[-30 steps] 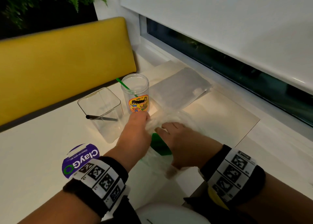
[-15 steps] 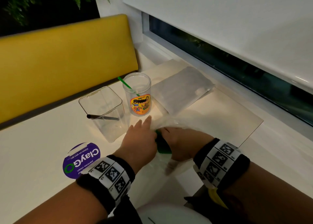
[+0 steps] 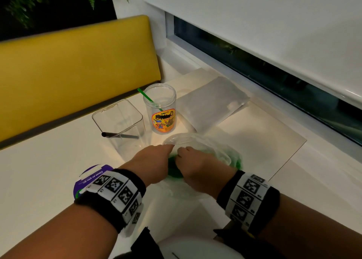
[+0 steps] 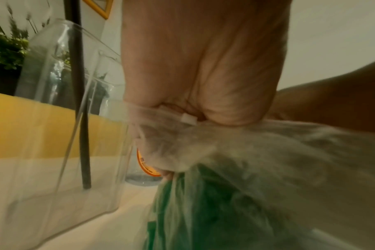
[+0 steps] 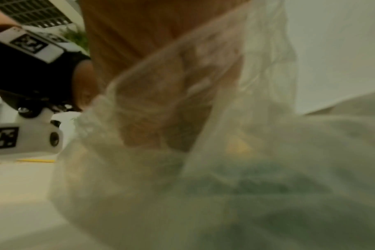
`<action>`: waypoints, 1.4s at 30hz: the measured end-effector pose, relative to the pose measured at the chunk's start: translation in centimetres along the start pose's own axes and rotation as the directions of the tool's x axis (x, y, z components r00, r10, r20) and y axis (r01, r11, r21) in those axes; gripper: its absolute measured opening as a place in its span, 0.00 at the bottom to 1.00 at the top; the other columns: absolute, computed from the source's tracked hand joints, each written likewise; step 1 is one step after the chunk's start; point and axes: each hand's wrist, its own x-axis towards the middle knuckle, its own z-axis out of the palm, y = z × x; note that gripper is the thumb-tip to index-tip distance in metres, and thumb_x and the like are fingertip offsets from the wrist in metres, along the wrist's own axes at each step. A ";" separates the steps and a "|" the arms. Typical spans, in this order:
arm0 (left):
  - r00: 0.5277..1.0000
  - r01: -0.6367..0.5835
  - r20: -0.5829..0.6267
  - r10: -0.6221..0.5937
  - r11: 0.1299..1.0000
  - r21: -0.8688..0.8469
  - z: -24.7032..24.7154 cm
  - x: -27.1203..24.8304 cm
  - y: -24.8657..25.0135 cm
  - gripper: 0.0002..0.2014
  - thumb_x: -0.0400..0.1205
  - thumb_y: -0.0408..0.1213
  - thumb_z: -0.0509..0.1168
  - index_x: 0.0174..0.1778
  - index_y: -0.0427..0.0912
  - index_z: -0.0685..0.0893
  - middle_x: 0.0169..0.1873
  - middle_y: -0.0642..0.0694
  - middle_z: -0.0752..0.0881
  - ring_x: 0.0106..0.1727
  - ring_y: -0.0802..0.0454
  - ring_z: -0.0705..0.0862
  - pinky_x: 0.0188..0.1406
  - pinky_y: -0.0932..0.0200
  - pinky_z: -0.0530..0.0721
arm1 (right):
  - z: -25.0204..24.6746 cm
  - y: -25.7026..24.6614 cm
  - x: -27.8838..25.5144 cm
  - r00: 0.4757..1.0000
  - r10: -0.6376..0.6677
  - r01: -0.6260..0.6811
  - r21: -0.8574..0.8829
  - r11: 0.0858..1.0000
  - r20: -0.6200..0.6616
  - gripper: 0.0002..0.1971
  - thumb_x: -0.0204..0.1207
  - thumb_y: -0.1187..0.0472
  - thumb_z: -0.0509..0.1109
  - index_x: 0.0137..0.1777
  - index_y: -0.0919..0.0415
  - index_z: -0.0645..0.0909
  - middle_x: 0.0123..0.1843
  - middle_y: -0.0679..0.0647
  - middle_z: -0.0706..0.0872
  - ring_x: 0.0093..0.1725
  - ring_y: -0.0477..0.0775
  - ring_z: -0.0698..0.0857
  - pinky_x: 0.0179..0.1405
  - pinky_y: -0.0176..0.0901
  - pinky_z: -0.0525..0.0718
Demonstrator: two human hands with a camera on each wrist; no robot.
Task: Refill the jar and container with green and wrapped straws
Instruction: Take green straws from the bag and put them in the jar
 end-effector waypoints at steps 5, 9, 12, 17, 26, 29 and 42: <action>0.999 0.020 0.048 -0.015 0.994 -0.108 0.5 0.9 -0.5 0.28 0.76 0.40 0.70 0.73 0.49 0.72 0.63 0.43 0.82 0.61 0.44 0.83 0.61 0.50 0.83 | 0.3 -0.9 2.1 0.952 0.108 -0.123 0.035 0.992 0.287 0.11 0.72 0.65 0.61 0.48 0.69 0.80 0.47 0.66 0.78 0.43 0.64 0.77 0.31 0.53 0.79; 0.994 0.018 0.107 0.002 0.982 -0.190 0.6 1.6 -1.0 0.34 0.69 0.54 0.73 0.70 0.51 0.73 0.59 0.46 0.82 0.55 0.49 0.84 0.57 0.50 0.86 | 0.7 -0.9 2.9 0.903 0.163 -0.204 0.062 0.977 0.397 0.21 0.69 0.60 0.69 0.61 0.65 0.74 0.56 0.62 0.75 0.51 0.64 0.76 0.50 0.59 0.81; 0.986 0.030 0.169 0.005 0.977 -0.209 -0.3 1.9 -1.8 0.30 0.72 0.42 0.72 0.71 0.45 0.73 0.64 0.45 0.80 0.60 0.46 0.82 0.58 0.53 0.83 | 0.0 -0.3 2.8 0.925 0.143 -0.203 0.140 0.969 0.351 0.18 0.75 0.56 0.70 0.62 0.63 0.76 0.58 0.60 0.79 0.54 0.61 0.78 0.55 0.55 0.80; 0.973 0.024 0.222 0.069 0.920 -0.391 -0.9 1.8 -3.3 0.37 0.73 0.25 0.68 0.80 0.48 0.71 0.71 0.47 0.81 0.68 0.45 0.81 0.70 0.45 0.80 | -3.1 0.9 2.4 0.916 0.094 -0.238 0.339 0.910 0.391 0.08 0.80 0.57 0.69 0.55 0.59 0.80 0.53 0.56 0.85 0.50 0.52 0.80 0.52 0.41 0.76; 0.973 -0.020 0.193 0.129 0.875 -0.484 -0.1 0.9 -3.0 0.30 0.69 0.45 0.79 0.66 0.44 0.80 0.59 0.47 0.86 0.59 0.47 0.85 0.64 0.48 0.84 | -8.2 -0.3 4.1 0.946 0.228 -0.322 0.631 0.705 0.228 0.22 0.74 0.60 0.77 0.66 0.57 0.76 0.53 0.50 0.86 0.50 0.49 0.85 0.48 0.41 0.82; 0.995 -0.028 0.084 0.057 0.950 -0.312 0.5 1.3 -2.7 0.28 0.70 0.54 0.77 0.61 0.49 0.75 0.53 0.52 0.80 0.52 0.51 0.81 0.48 0.57 0.80 | -10.6 -0.8 5.2 0.946 0.287 -0.315 0.649 0.692 0.153 0.24 0.76 0.57 0.75 0.71 0.52 0.75 0.56 0.49 0.86 0.53 0.48 0.86 0.55 0.43 0.84; 0.996 0.074 0.073 -0.052 0.938 -0.340 1.0 1.9 -2.1 0.41 0.65 0.53 0.81 0.71 0.49 0.71 0.58 0.50 0.77 0.53 0.50 0.79 0.50 0.57 0.79 | -16.6 6.1 19.0 0.635 0.631 0.215 0.887 0.410 -0.446 0.11 0.73 0.65 0.73 0.51 0.60 0.74 0.39 0.58 0.78 0.36 0.53 0.81 0.41 0.53 0.87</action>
